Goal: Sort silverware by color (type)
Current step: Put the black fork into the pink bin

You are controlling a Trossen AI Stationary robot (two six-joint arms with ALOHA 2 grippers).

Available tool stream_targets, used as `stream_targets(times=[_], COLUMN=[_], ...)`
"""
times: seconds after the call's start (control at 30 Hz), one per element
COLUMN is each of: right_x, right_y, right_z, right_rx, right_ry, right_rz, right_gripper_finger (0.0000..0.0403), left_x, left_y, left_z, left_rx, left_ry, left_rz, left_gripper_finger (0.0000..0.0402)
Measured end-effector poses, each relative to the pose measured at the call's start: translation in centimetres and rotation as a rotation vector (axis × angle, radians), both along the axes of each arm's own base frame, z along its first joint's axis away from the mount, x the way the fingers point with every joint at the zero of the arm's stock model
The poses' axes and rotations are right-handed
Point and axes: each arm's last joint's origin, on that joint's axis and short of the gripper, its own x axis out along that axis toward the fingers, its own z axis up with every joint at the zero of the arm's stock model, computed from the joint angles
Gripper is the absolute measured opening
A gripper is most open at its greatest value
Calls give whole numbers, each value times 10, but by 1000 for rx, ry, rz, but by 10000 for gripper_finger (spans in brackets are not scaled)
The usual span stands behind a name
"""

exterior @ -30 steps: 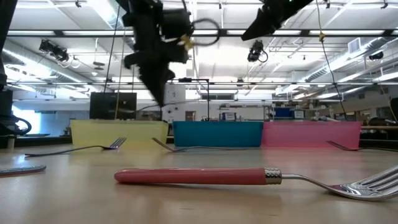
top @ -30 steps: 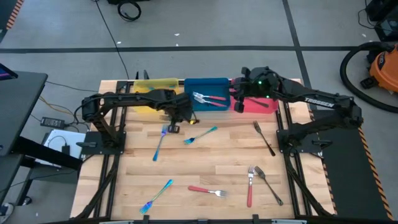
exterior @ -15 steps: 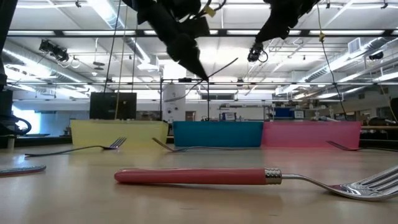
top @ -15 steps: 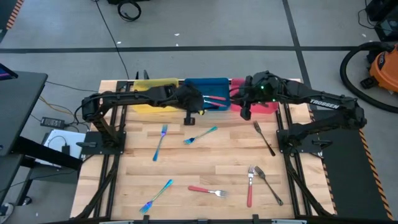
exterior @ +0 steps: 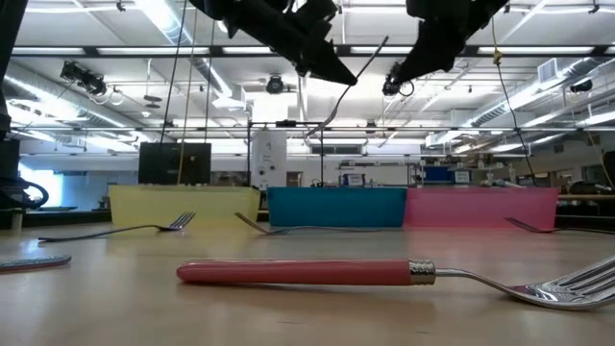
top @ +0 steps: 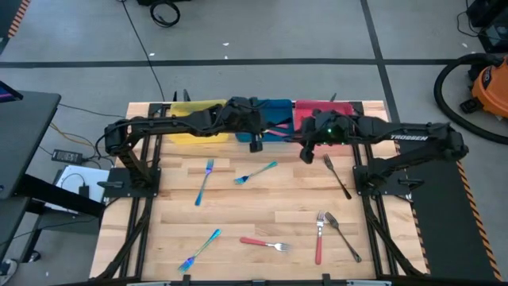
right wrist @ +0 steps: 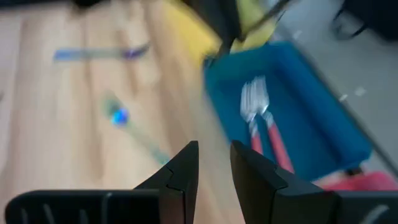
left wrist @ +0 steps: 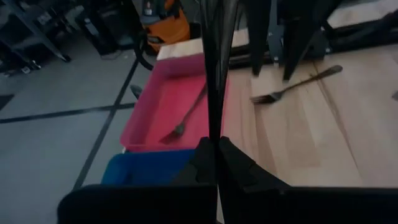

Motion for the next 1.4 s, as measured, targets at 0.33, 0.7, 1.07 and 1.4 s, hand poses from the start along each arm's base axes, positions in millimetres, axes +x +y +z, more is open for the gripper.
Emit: stream_targets(times=[0.33,0.7,1.07,1.4], right_x=[16,24,25,25], right_y=[-1,-1,-4,-6], right_z=[-12,-4,2,4], right_rx=[-112,-156,-214,-251], right_ry=[-208,-307,-352,-355], right_rz=[-130,-112,-166,-195], right_gripper_finger=[101,101,101,79], left_x=[2,4,4,4], left_y=[0,1,1,1], left_z=[4,8,9,10], left_rx=[13,21,22,25], left_ry=[-47,-99,-105,-115], left_rz=[-1,2,2,5], left_gripper_finger=[0,0,0,0])
